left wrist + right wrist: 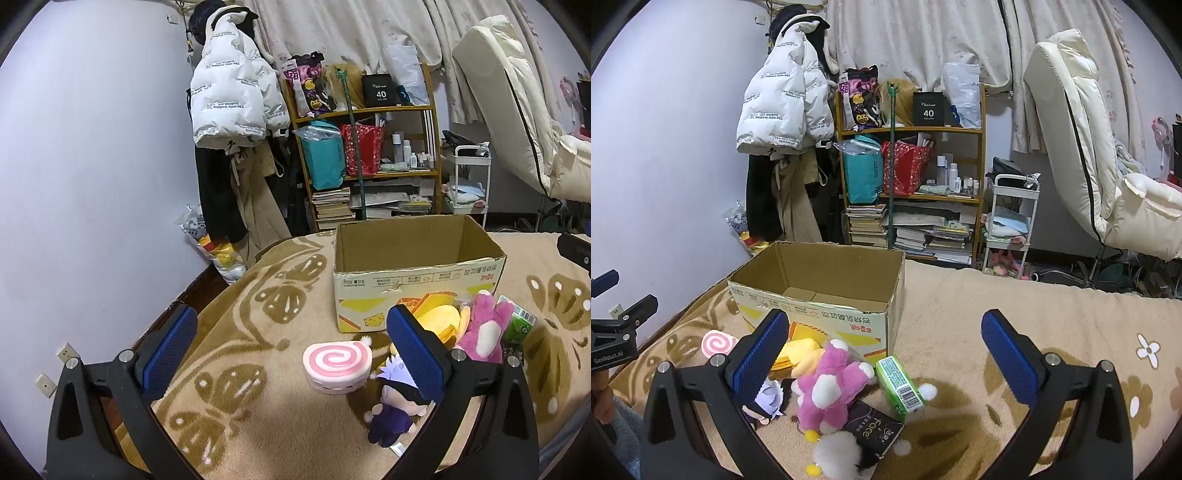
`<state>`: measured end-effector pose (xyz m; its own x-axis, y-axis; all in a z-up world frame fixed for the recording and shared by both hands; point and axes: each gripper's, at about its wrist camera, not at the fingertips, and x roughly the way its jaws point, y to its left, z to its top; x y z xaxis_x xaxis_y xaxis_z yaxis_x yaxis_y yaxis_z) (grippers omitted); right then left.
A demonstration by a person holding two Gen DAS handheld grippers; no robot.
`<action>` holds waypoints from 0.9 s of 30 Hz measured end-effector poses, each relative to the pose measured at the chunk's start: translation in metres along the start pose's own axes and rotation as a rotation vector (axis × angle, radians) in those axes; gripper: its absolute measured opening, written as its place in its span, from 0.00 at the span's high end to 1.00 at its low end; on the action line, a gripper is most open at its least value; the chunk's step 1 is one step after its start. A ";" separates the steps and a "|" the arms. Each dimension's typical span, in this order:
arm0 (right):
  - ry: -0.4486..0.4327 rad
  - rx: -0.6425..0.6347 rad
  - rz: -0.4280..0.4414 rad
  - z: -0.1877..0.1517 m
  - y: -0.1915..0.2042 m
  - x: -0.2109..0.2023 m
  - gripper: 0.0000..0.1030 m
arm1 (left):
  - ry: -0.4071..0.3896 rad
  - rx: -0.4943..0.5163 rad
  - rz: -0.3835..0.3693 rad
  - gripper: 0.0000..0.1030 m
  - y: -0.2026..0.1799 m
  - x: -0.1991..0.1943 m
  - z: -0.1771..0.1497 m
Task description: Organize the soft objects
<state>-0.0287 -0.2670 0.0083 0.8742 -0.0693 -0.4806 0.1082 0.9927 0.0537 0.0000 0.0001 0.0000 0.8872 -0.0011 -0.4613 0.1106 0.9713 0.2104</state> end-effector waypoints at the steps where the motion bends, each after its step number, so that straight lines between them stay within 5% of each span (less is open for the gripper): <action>1: 0.004 -0.001 0.001 0.000 0.000 0.000 0.00 | -0.001 0.000 0.001 0.01 0.000 0.000 0.000; 27: -0.005 -0.002 -0.001 0.000 0.000 0.000 0.00 | 0.005 0.000 0.006 0.01 0.001 0.002 -0.001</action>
<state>-0.0288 -0.2674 0.0088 0.8766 -0.0703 -0.4760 0.1077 0.9928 0.0516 0.0016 0.0015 -0.0014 0.8854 0.0058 -0.4648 0.1055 0.9713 0.2131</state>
